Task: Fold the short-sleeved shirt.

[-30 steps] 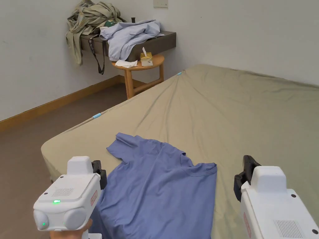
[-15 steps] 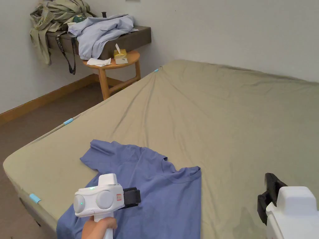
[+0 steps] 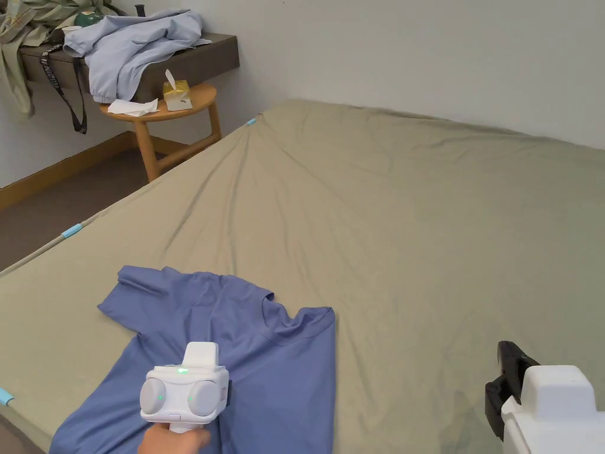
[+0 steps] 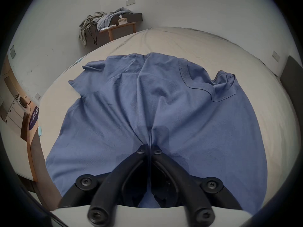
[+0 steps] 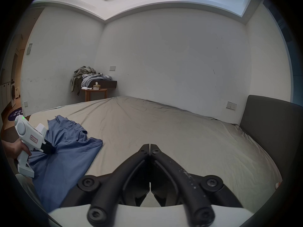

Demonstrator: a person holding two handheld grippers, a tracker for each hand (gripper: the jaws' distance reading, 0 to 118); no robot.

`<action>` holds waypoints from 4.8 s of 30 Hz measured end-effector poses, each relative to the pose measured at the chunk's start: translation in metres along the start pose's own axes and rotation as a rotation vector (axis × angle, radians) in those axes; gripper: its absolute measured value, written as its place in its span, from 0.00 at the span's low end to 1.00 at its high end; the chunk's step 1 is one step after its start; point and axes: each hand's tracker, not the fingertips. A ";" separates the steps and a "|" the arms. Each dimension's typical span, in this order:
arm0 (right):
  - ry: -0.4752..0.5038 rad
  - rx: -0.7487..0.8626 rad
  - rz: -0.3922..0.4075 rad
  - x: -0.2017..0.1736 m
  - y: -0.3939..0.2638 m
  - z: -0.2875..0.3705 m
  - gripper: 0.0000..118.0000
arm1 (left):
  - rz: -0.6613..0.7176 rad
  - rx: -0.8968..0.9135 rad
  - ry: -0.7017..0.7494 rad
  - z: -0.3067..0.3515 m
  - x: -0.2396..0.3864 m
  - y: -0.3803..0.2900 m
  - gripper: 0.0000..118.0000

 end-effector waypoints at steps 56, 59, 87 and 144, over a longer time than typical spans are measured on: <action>-0.580 0.022 -0.174 0.262 -0.060 0.202 0.01 | -0.591 -0.171 -0.800 0.167 0.438 -0.102 0.01; -0.566 0.004 -0.178 0.258 -0.063 0.196 0.01 | -0.659 -0.184 -0.693 0.145 0.440 -0.125 0.01; -0.534 0.139 -0.147 0.233 -0.008 0.205 0.01 | -0.221 0.858 -0.506 0.297 0.257 -0.004 0.48; -0.359 -0.808 -0.564 0.334 -0.185 -0.024 0.78 | -0.247 0.094 -0.554 0.146 0.227 -0.044 0.02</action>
